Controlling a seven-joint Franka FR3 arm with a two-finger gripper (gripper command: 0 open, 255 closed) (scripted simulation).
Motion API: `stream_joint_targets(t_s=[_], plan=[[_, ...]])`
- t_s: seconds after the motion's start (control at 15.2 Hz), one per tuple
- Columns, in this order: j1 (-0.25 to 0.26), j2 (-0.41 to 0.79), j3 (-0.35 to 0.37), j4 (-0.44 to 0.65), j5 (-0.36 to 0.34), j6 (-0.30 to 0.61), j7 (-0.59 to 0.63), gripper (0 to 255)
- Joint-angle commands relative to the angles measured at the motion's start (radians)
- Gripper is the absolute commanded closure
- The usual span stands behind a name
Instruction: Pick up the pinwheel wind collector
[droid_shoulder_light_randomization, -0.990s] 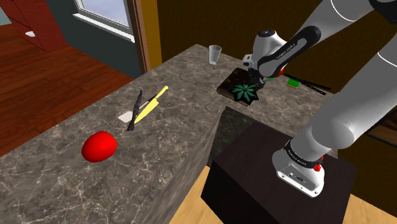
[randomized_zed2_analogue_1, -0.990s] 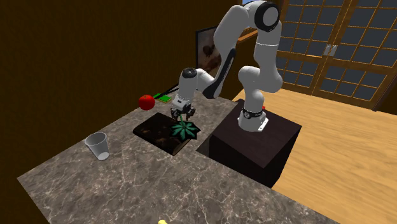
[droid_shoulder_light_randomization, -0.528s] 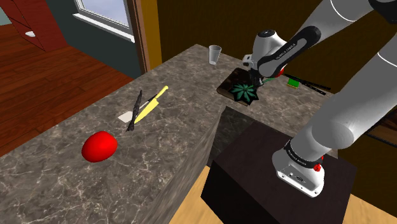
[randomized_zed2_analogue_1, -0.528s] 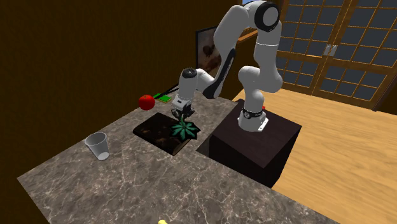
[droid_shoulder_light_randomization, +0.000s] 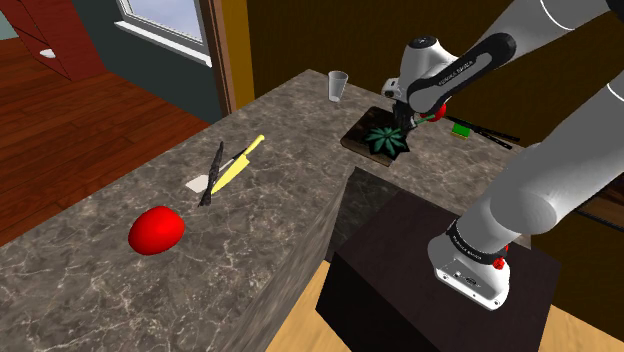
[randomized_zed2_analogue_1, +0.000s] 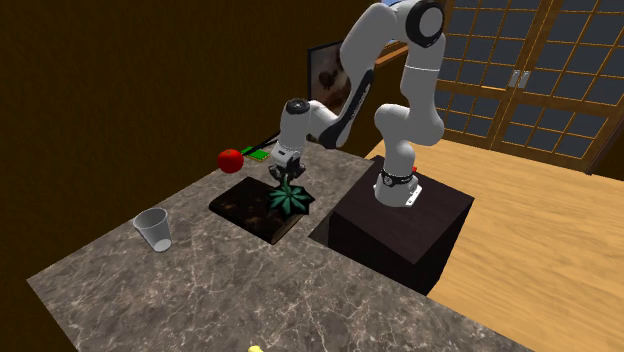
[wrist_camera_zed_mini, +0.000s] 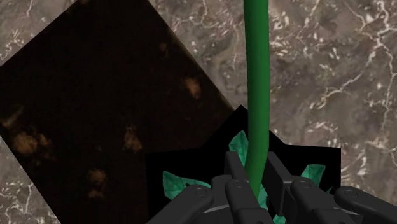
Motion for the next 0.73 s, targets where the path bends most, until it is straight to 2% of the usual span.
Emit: stream_joint_targets(t_s=[0.0, 0.53, 0.66], plan=[[0.001, -0.030, 0.003, 0.005, 0.004, -0.034, -0.011, 255], [0.006, -0.136, 0.020, 0.035, 0.024, -0.167, -0.046, 255], [0.006, -0.138, 0.021, 0.035, 0.025, -0.169, -0.046, 255]])
